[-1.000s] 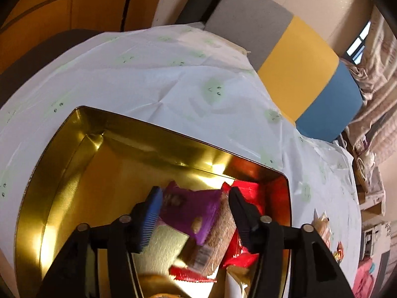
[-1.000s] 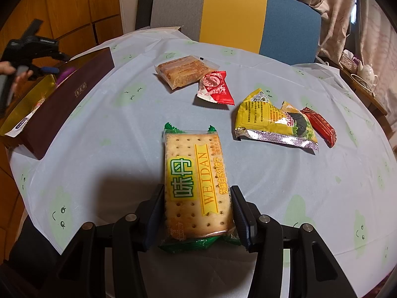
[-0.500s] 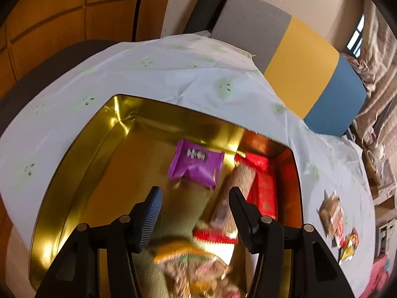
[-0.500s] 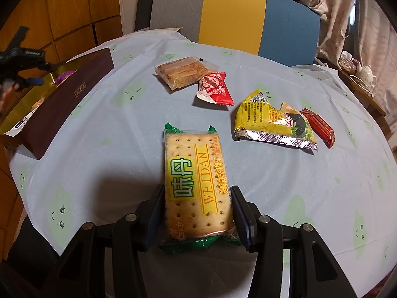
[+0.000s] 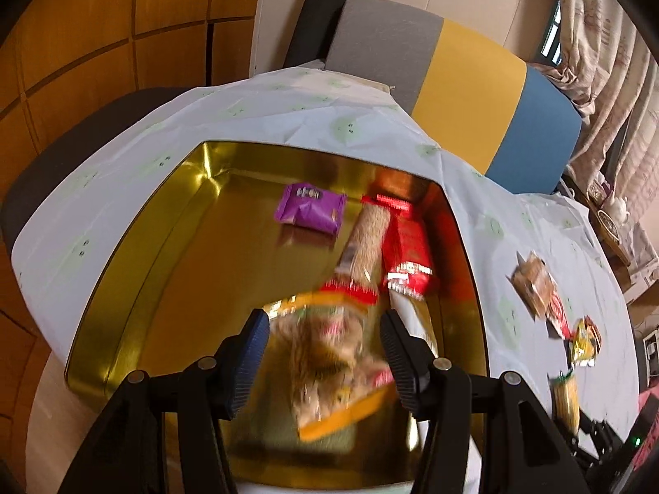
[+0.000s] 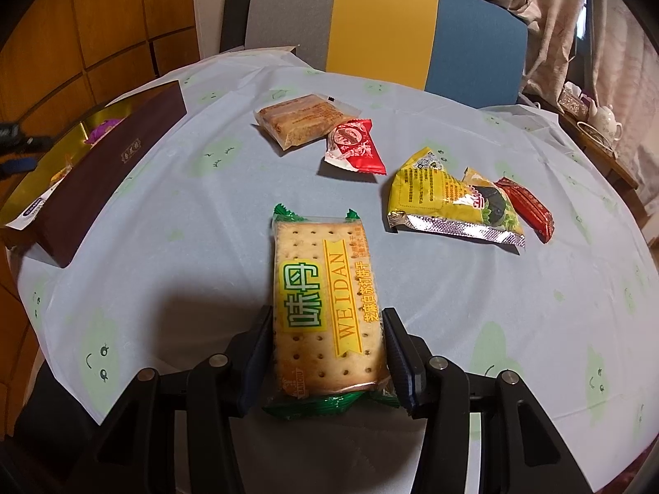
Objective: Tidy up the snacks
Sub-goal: 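Carry the WEIDAN cracker pack over the gold tin with the right tool, then lower the cracker pack into the gold tin and open the right tool, then grasp the clear bread packet with the left tool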
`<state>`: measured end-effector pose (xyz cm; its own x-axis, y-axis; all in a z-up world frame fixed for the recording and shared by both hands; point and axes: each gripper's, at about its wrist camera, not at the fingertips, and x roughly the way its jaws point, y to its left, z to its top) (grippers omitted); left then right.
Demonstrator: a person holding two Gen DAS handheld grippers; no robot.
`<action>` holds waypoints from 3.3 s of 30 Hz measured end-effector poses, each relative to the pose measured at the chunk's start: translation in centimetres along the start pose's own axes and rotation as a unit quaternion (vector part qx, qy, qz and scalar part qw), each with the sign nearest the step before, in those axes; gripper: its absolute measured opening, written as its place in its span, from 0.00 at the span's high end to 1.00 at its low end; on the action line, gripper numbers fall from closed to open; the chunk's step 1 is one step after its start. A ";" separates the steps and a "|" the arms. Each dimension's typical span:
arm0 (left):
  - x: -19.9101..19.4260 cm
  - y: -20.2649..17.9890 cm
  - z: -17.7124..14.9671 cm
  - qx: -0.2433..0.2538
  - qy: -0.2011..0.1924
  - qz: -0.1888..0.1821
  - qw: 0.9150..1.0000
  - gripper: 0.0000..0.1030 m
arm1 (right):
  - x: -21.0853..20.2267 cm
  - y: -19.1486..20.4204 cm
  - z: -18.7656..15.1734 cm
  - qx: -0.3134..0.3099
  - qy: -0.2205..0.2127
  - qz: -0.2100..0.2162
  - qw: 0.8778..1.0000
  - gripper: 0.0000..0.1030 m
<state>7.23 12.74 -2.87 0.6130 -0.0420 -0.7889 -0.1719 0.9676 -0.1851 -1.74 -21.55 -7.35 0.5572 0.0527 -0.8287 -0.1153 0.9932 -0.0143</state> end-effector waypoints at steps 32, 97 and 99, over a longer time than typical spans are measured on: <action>-3.6 2.6 -3.3 -0.010 -0.023 0.016 1.000 0.45 | -0.8 7.2 7.7 -0.002 0.014 0.142 0.990 0.54; -5.4 -2.0 -4.1 0.069 -0.030 0.002 0.997 0.45 | 0.0 -0.4 4.4 0.078 0.009 -0.011 0.997 0.41; -5.5 -2.5 -4.1 0.076 -0.031 -0.004 0.997 0.45 | 0.1 -1.5 3.8 0.089 0.013 -0.029 0.996 0.41</action>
<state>1.12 9.52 -0.47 0.6613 -0.0388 -0.7492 -0.0509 0.9940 -0.0965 1.57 -22.68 -5.30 0.5363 -0.0058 -0.8440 0.0657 0.9972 0.0349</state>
